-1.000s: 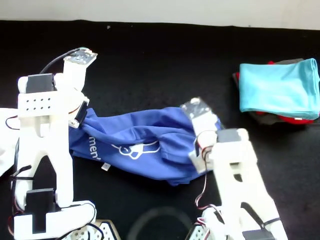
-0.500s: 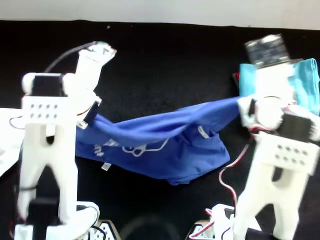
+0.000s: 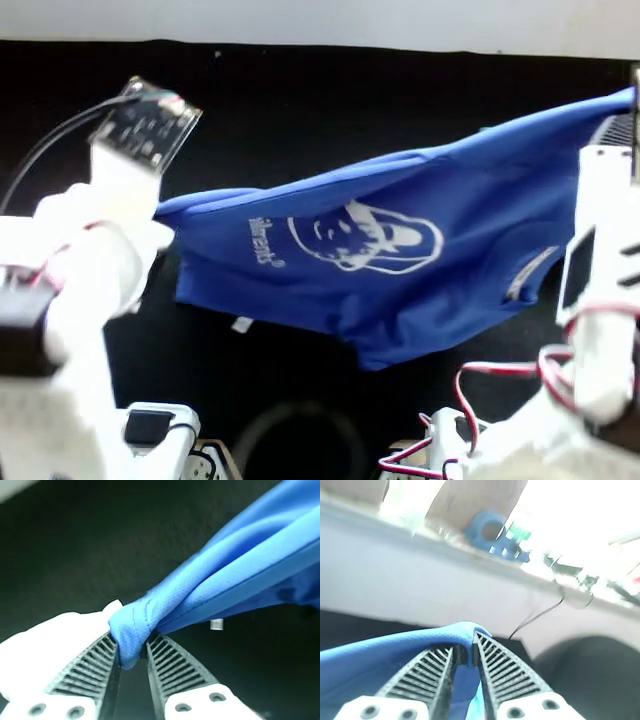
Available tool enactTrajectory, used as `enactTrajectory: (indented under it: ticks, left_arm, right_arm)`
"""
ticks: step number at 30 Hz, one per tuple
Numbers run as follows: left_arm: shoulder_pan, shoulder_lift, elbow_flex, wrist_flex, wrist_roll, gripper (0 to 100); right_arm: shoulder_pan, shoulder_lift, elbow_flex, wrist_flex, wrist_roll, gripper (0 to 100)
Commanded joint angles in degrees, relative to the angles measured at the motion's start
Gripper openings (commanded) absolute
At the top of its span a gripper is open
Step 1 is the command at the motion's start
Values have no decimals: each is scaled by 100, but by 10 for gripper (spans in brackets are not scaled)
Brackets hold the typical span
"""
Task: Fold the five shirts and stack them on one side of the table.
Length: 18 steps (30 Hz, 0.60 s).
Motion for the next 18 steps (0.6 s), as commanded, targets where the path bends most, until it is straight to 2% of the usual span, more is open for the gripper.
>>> enactTrajectory:
  ticks: [1,9,13,18]
  left_arm:
    - [48,-426,-171,-158,0,9]
    - [40,-593,-224,-510,-9,9]
    - [-242,-708,-400,-651,-9,9]
    - [-470,-963,-356,-905,-18,9]
  right_arm:
    - [154,-66,-892,-57,62,7]
    - [171,-57,-1798,-690,70,7]
    - [215,-66,-1824,-690,70,7]
    - [787,-48,-1815,-637,70,7]
